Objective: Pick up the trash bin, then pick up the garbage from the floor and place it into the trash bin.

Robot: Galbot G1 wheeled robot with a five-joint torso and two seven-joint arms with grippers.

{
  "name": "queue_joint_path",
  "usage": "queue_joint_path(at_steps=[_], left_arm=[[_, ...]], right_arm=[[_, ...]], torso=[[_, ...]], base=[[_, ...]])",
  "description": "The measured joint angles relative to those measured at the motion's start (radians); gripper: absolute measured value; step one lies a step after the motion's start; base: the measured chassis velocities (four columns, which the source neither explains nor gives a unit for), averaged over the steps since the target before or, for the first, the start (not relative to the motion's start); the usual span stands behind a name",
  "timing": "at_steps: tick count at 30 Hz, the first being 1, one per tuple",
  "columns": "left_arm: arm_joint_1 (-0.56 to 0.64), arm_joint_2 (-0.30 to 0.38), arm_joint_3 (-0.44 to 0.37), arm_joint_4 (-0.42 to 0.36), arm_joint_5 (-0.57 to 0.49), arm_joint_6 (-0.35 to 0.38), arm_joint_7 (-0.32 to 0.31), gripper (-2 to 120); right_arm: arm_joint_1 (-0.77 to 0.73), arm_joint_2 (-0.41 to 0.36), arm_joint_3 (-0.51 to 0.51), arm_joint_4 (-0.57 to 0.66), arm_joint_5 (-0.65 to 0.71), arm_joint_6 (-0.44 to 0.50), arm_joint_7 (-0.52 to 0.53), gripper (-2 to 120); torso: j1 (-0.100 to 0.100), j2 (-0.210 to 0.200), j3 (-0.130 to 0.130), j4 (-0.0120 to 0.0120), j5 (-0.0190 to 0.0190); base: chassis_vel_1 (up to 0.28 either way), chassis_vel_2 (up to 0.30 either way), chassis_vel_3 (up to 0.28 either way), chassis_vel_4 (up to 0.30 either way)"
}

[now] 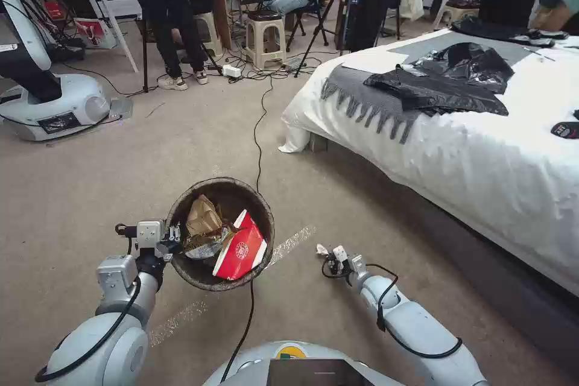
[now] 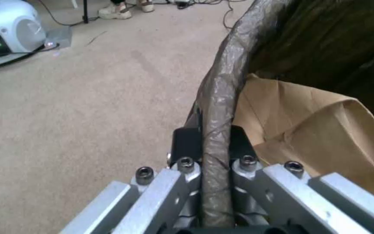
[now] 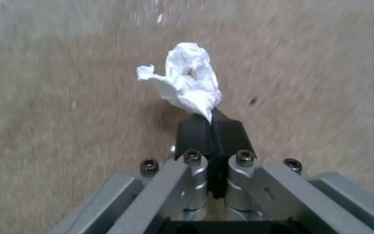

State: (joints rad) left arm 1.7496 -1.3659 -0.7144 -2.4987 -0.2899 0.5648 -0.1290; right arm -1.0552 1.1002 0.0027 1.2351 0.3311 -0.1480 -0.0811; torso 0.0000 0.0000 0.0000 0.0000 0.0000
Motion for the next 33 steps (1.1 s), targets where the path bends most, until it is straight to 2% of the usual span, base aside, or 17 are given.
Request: queue_joint_path(at_steps=[6, 9, 11, 14, 16, 19, 25, 27, 33], left_arm=[[0.001, 0.002, -0.001, 0.000, -0.002, 0.000, -0.001, 0], [0.001, 0.005, -0.001, -0.001, -0.002, 0.000, -0.001, 0], [0.001, 0.005, -0.001, -0.001, -0.002, 0.000, -0.001, 0], [0.001, 0.009, -0.002, -0.001, -0.004, 0.000, -0.002, 0], [0.001, 0.009, -0.003, -0.001, -0.005, 0.001, -0.002, 0], [0.002, 0.009, -0.004, -0.001, -0.005, 0.003, -0.002, 0], [0.002, 0.010, -0.004, -0.001, -0.007, 0.009, -0.002, 0], [0.002, 0.011, -0.002, -0.001, -0.009, 0.012, -0.003, 0], [0.004, 0.012, -0.002, -0.001, -0.013, 0.022, -0.003, 0]], right_arm=[[-0.036, -0.039, 0.023, 0.136, -0.001, 0.009, 0.025, 0], [-0.073, -0.090, 0.039, 0.298, 0.016, 0.003, 0.051, 0], [-0.079, -0.100, 0.044, 0.326, 0.021, 0.001, 0.053, 0], [-0.106, -0.160, 0.062, 0.489, 0.068, -0.021, 0.078, 0], [-0.111, -0.171, 0.065, 0.521, 0.080, -0.027, 0.084, 0], [-0.125, -0.232, 0.082, 0.677, 0.133, -0.059, 0.110, 0], [-0.115, -0.293, 0.107, 0.805, 0.173, -0.089, 0.123, 0], [-0.076, -0.330, 0.114, 0.861, 0.196, -0.103, 0.119, 0], [-0.006, -0.377, 0.103, 0.947, 0.272, -0.150, 0.091, 0]], torso=[[0.000, 0.000, 0.000, 0.0000, 0.0000], [0.000, 0.000, 0.000, -0.0001, 0.0000], [0.000, 0.000, 0.000, 0.0000, -0.0002], [0.000, 0.000, 0.000, -0.0001, -0.0001], [0.000, 0.000, 0.000, -0.0001, -0.0001], [0.000, 0.000, 0.000, 0.0000, -0.0002], [0.000, 0.000, 0.000, -0.0001, -0.0001], [0.000, 0.000, 0.000, -0.0001, -0.0001], [0.000, 0.000, 0.000, -0.0001, 0.0001]], base=[[0.000, 0.000, 0.000, 0.000], [0.000, 0.000, 0.000, 0.000], [0.000, 0.000, 0.000, 0.000], [0.000, 0.000, 0.000, 0.000], [0.000, 0.000, 0.000, 0.000], [0.000, 0.000, 0.000, 0.000], [0.000, 0.000, 0.000, 0.000], [0.000, 0.000, 0.000, 0.000], [0.000, 0.000, 0.000, 0.000]])
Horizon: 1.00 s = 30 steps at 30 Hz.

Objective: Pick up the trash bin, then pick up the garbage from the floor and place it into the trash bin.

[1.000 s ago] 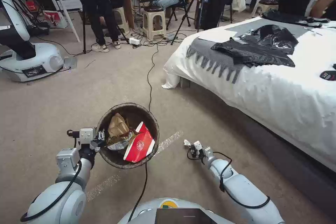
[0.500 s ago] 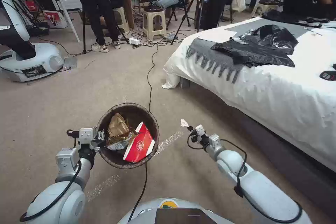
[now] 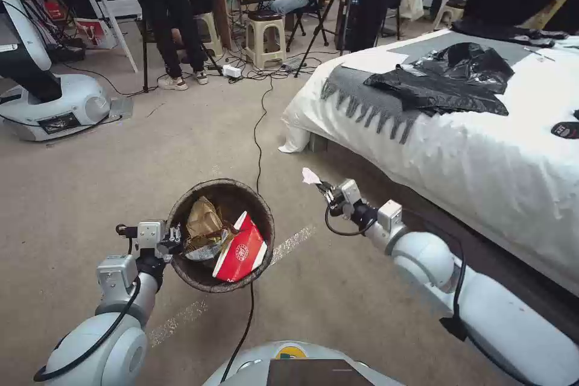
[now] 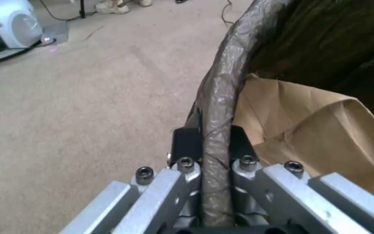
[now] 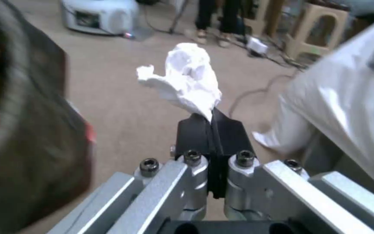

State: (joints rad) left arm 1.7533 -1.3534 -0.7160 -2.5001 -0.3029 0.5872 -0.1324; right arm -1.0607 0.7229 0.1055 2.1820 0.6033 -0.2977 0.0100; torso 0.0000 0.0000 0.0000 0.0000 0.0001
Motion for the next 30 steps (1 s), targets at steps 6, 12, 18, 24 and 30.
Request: queue_joint_path(at_steps=[6, 12, 18, 24, 30], left_arm=[[0.000, 0.002, 0.003, 0.000, -0.002, 0.016, -0.001, 0], [0.000, 0.002, 0.003, 0.000, 0.000, 0.021, -0.001, 0], [-0.001, 0.003, 0.001, 0.000, 0.002, 0.022, -0.001, 0], [0.000, 0.002, -0.001, 0.000, 0.003, 0.022, -0.002, 0], [0.000, 0.004, -0.002, 0.000, 0.004, 0.022, -0.002, 0]], right_arm=[[0.134, -0.009, -0.065, 0.047, 0.055, -0.050, -0.078, 0], [0.302, 0.001, -0.184, 0.067, 0.117, -0.097, -0.142, 0], [0.475, 0.042, -0.368, 0.056, 0.148, -0.123, -0.142, 0], [0.562, 0.082, -0.483, 0.041, 0.163, -0.134, -0.118, 0], [0.587, 0.099, -0.557, 0.031, 0.166, -0.145, -0.106, 0]], torso=[[0.000, 0.000, 0.000, 0.0001, -0.0001], [0.000, 0.000, 0.000, 0.0001, -0.0002], [0.000, 0.000, 0.000, 0.0000, -0.0004], [0.000, 0.000, 0.000, 0.0001, -0.0003], [0.000, 0.000, 0.000, 0.0000, -0.0003]], base=[[0.000, 0.000, 0.000, 0.000], [0.000, 0.000, 0.000, 0.000], [0.000, 0.000, 0.000, 0.000], [0.000, 0.000, 0.000, 0.000], [0.000, 0.000, 0.000, 0.000]])
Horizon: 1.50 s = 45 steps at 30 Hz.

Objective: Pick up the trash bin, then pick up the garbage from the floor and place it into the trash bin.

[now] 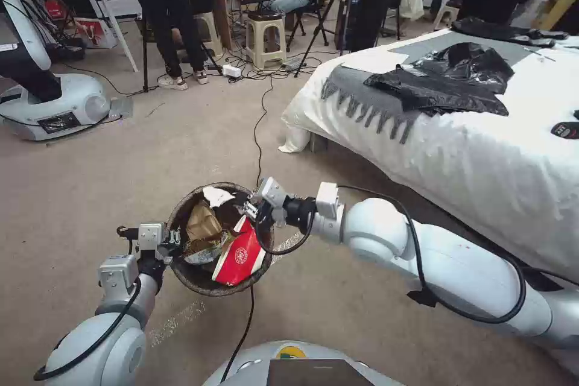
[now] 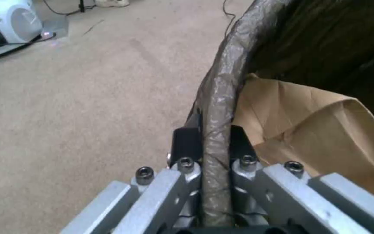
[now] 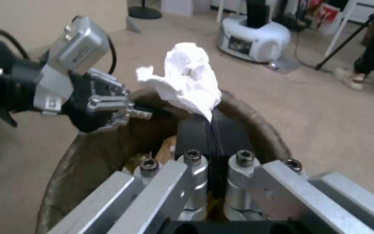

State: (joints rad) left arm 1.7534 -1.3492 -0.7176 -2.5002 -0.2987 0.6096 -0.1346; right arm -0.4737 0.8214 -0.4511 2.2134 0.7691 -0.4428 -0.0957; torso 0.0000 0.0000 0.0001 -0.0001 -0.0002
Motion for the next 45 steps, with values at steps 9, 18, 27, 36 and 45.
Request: queue_joint_path(at_steps=[9, 18, 27, 36, 45], left_arm=[[0.000, 0.001, 0.001, 0.000, 0.002, 0.000, 0.002, 0], [0.001, -0.006, 0.003, 0.000, 0.005, -0.001, 0.003, 0], [0.001, -0.010, 0.004, 0.000, 0.008, -0.001, 0.003, 0], [0.001, -0.009, 0.005, 0.000, 0.009, -0.002, 0.004, 0], [-0.001, -0.005, 0.005, 0.000, 0.007, -0.003, 0.005, 0]], right_arm=[[0.007, 0.030, -0.059, -0.037, -0.023, -0.006, 0.041, 0], [0.006, 0.062, -0.097, -0.061, -0.042, -0.004, 0.090, 13], [0.007, 0.080, -0.117, -0.063, -0.042, -0.002, 0.109, 46], [0.009, 0.091, -0.118, -0.063, -0.042, -0.002, 0.118, 82], [0.018, 0.103, -0.103, -0.050, -0.029, -0.001, 0.140, 100]], torso=[[0.000, 0.000, 0.000, 0.0001, 0.0000], [0.000, 0.000, 0.000, 0.0001, 0.0000], [0.000, 0.000, 0.000, 0.0001, 0.0001], [0.000, 0.000, 0.000, 0.0000, 0.0001], [0.000, 0.000, 0.000, 0.0001, 0.0001]], base=[[0.000, 0.000, 0.000, 0.000], [0.000, 0.000, 0.000, 0.000], [0.000, 0.000, 0.000, 0.000], [0.000, 0.000, 0.000, 0.000], [0.000, 0.000, 0.000, 0.000]])
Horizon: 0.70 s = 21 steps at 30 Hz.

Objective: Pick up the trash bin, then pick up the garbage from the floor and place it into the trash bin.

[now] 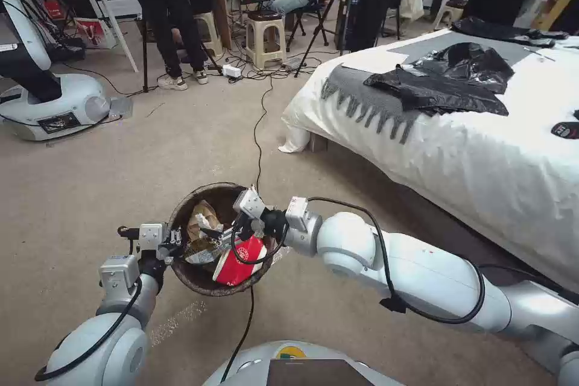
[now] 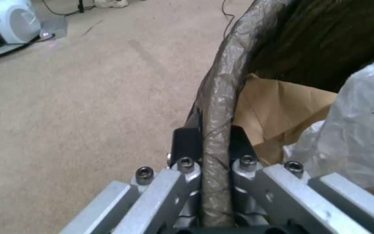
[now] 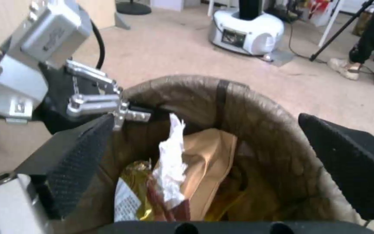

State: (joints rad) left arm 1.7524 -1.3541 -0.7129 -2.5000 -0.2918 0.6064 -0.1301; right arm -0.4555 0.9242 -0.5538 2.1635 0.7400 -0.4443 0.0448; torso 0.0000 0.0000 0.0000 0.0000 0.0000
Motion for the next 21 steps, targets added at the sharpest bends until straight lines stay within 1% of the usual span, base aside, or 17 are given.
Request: queue_joint_path(at_steps=[9, 13, 15, 17, 18, 21], left_arm=[[-0.003, 0.001, 0.002, 0.000, -0.001, -0.001, 0.000, 0], [-0.004, 0.003, 0.000, 0.000, -0.002, -0.001, 0.000, 0], [-0.004, 0.004, 0.000, 0.000, -0.002, -0.001, 0.000, 0], [-0.004, 0.004, -0.001, 0.000, -0.003, -0.001, 0.000, 0], [-0.004, 0.004, -0.001, 0.000, -0.003, -0.001, 0.000, 0], [-0.005, 0.004, -0.001, 0.000, -0.003, -0.001, 0.000, 0]], right_arm=[[0.003, -0.022, 0.038, 0.048, 0.042, 0.003, 0.025, 100], [-0.001, -0.041, 0.069, 0.097, 0.095, 0.003, 0.053, 100], [-0.002, -0.043, 0.072, 0.101, 0.099, 0.003, 0.055, 100], [-0.015, -0.060, 0.107, 0.144, 0.137, 0.000, 0.074, 100], [-0.015, -0.060, 0.107, 0.144, 0.137, 0.000, 0.074, 100], [-0.039, -0.082, 0.155, 0.177, 0.158, -0.005, 0.079, 100]], torso=[[0.000, 0.000, 0.000, -0.0001, 0.0001], [0.000, 0.000, 0.000, 0.0000, 0.0001], [0.000, 0.000, 0.000, 0.0000, 0.0001], [0.000, 0.000, 0.000, 0.0000, 0.0001], [0.000, 0.000, 0.000, 0.0000, 0.0001], [0.000, 0.000, 0.000, -0.0001, 0.0002]], base=[[0.000, 0.000, 0.000, 0.000], [0.000, 0.000, 0.000, 0.000], [0.000, 0.000, 0.000, 0.000], [0.000, 0.000, 0.000, 0.000], [0.000, 0.000, 0.000, 0.000], [0.000, 0.000, 0.000, 0.000]])
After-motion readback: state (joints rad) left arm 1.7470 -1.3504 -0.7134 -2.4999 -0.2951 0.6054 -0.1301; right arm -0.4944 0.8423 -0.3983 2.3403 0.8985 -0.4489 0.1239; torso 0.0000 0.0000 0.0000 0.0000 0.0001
